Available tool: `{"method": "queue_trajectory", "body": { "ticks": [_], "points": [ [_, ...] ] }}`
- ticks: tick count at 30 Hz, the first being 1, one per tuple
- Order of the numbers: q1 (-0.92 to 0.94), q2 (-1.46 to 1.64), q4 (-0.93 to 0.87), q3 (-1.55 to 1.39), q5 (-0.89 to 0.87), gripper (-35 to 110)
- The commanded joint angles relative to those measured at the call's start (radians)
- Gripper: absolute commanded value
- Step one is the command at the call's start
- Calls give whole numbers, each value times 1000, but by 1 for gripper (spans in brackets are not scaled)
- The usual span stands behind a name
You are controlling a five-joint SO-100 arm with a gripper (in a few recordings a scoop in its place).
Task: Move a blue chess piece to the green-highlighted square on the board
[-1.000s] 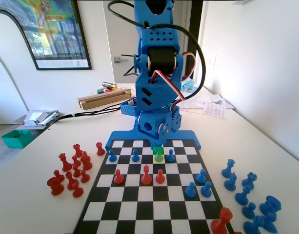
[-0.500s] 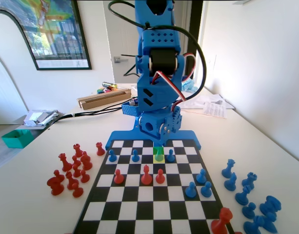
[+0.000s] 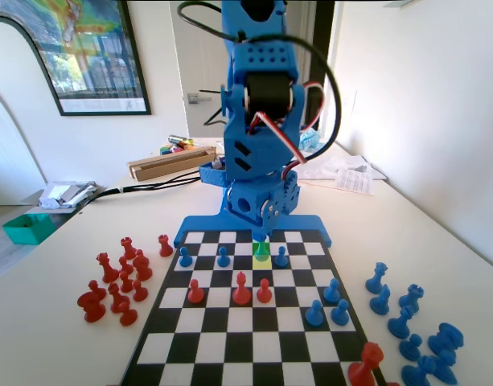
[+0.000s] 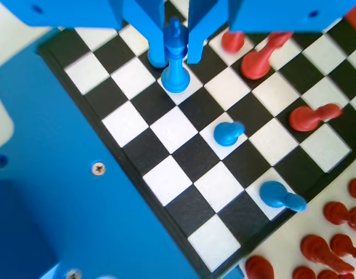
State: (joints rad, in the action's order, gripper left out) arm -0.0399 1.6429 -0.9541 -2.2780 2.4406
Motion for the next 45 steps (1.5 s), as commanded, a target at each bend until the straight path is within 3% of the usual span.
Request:
{"method": "queue_trajectory", "body": {
  "ticks": [1, 7, 34, 45],
  "points": [
    [-21, 52, -118, 86, -5, 1],
    [-34, 133, -130, 12, 3, 1],
    [-35, 201, 138, -242, 17, 1],
    [-32, 198, 123, -215, 2, 16]
  ]
}}
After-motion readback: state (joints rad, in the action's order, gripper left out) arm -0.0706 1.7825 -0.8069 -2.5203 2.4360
